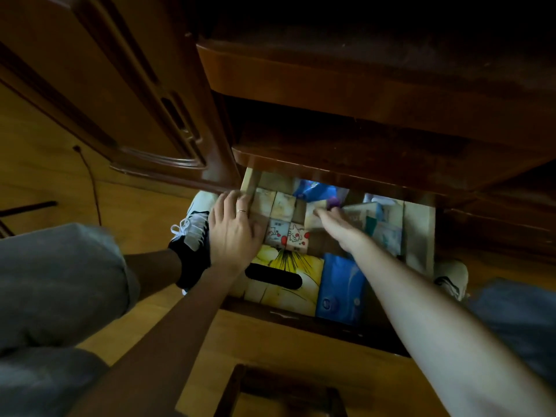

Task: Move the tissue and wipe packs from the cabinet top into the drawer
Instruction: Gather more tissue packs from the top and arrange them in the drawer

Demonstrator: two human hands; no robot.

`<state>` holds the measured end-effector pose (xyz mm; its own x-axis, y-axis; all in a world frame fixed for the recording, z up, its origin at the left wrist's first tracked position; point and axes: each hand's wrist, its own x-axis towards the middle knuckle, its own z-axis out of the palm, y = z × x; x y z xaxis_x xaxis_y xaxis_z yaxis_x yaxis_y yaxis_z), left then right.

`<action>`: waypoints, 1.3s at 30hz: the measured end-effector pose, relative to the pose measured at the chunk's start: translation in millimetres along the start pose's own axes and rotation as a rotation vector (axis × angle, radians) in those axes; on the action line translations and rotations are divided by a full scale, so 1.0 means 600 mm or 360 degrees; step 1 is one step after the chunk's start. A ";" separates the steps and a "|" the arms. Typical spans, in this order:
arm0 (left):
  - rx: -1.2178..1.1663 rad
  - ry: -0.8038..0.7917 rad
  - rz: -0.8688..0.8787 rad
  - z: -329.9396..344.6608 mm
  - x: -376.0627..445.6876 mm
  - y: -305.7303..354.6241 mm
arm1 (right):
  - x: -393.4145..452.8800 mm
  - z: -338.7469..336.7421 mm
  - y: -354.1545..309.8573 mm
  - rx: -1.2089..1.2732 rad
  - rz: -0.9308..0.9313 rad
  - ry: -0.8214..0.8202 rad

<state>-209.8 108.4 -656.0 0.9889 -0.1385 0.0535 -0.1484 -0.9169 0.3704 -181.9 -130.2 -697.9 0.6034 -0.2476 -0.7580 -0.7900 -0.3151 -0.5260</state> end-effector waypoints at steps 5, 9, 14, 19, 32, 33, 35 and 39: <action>-0.0247 -0.0312 0.0145 0.017 -0.016 -0.032 | 0.038 0.029 -0.008 0.0079 -0.0022 0.0163; -0.0253 -0.0274 0.0141 0.019 -0.012 -0.038 | 0.043 0.041 -0.020 -0.0089 -0.0153 0.0327; -0.0214 -0.0281 0.0153 0.020 -0.013 -0.038 | 0.035 0.041 -0.027 -0.0514 -0.0184 0.0200; -0.0254 -0.0262 0.0143 0.018 -0.013 -0.036 | 0.003 0.046 -0.008 -0.0608 -0.0161 0.0263; -0.0089 -0.0272 0.0108 0.014 -0.014 -0.029 | 0.009 0.032 -0.002 -0.1186 -0.0711 0.0200; -0.0122 -0.0250 0.0087 0.014 -0.013 -0.028 | 0.008 0.027 -0.009 -0.1185 -0.0711 0.0199; -0.0123 -0.0225 0.0083 0.014 -0.014 -0.026 | 0.004 0.018 -0.024 -0.1210 -0.0701 0.0283; -0.0079 -0.0218 0.0068 0.018 -0.013 -0.027 | 0.000 0.030 -0.031 -0.1274 -0.0696 0.0348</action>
<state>-215.0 120.4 -672.4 0.9716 -0.2298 -0.0556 -0.1867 -0.8900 0.4160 -169.1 -108.0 -695.1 0.9005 -0.0990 -0.4234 -0.2270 -0.9375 -0.2635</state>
